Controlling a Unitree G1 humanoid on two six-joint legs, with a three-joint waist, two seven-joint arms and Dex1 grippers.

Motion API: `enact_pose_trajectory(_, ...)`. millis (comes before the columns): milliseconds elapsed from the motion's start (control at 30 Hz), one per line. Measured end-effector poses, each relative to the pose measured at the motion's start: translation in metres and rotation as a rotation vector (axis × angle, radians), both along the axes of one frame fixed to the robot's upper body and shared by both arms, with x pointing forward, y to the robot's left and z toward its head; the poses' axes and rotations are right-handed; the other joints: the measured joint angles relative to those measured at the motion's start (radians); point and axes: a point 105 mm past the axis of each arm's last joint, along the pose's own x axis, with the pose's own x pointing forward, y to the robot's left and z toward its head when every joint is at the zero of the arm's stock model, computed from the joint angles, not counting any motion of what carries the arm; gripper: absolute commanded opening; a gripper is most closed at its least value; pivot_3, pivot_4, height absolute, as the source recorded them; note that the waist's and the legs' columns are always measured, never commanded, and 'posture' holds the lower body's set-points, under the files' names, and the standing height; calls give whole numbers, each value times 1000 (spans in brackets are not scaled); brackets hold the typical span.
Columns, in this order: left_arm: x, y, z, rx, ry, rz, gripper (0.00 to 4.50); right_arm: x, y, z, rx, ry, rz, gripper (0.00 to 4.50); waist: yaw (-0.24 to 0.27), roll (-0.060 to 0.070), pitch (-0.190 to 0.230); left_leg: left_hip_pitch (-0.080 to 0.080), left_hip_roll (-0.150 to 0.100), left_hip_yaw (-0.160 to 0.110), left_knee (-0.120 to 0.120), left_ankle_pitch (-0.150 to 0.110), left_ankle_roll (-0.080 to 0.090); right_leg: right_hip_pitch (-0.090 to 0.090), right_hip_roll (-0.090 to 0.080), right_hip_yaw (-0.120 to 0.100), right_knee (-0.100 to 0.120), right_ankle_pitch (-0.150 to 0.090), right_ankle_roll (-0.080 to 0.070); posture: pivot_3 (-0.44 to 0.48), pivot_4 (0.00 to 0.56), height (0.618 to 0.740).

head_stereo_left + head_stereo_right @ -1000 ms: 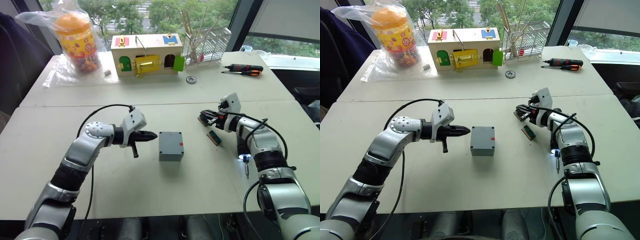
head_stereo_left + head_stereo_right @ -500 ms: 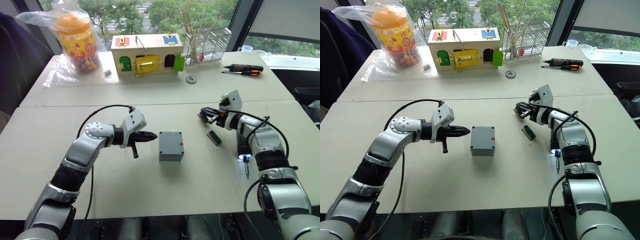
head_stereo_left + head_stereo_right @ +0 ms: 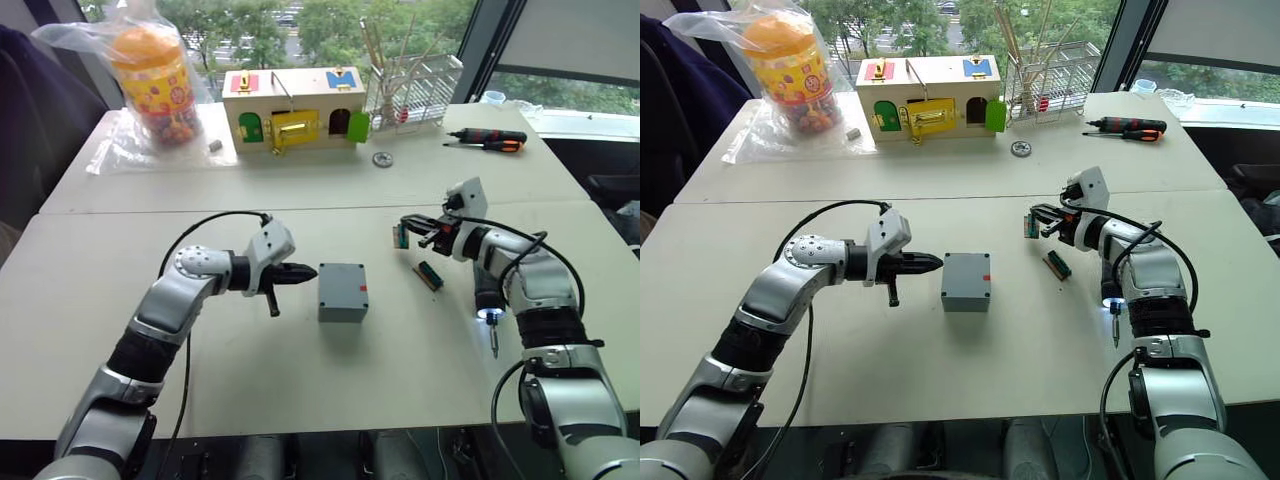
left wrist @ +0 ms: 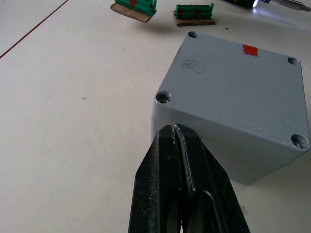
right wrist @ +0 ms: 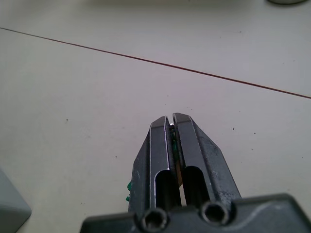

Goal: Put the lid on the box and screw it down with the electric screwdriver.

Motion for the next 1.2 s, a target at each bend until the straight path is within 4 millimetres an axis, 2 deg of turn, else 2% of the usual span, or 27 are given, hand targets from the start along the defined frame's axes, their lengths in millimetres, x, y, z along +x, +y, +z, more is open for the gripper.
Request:
enact_pose_trajectory(167, 0, 0, 0, 4, -1, 1, 0, -3, 5, -6, -2, 27, 47, 65, 0, 0, 0, 0, 0, 0, 0, 0, 0, 0, 0, 0, 0, 0, 0, 0, 150, 711)
enact_pose_trajectory(333, 0, 0, -1, 6, -1, 1, 0, -8, 13, -4, 11, 12, 123, 65, 0, 0, 0, 0, 0, 0, 0, 0, 0, 0, 0, 0, 0, 0, 0, 0, 150, 711)
enact_pose_trajectory(500, -1, 0, -2, 8, 0, 1, 0, -21, 18, -10, -119, -35, 258, 65, -1, 0, 0, 0, 0, 0, 0, 0, 0, 0, 0, 0, 0, 0, 0, 0, 150, 711)
enact_pose_trajectory(800, -1, -2, -3, 19, -10, -5, 0, -27, 18, -8, -240, -103, 343, 65, 1, 0, 0, 0, 0, 0, 0, 0, 0, 0, 0, 0, 0, 0, 0, 0, 150, 711)
enact_pose_trajectory(1033, -1, -2, -4, 20, -11, -5, 0, -21, 11, 0, -180, -109, 287, 65, 1, 0, 0, 0, 0, -1, 0, 0, 0, 0, 0, 0, 0, 0, 0, 0, 150, 711)
enact_pose_trajectory(1200, -2, -2, -2, 11, -2, -7, 0, -22, 7, 29, -63, -153, 233, 65, 1, 0, 0, 0, 1, -1, 0, 0, 0, 0, 0, 0, 0, 0, 0, 0, 150, 711)
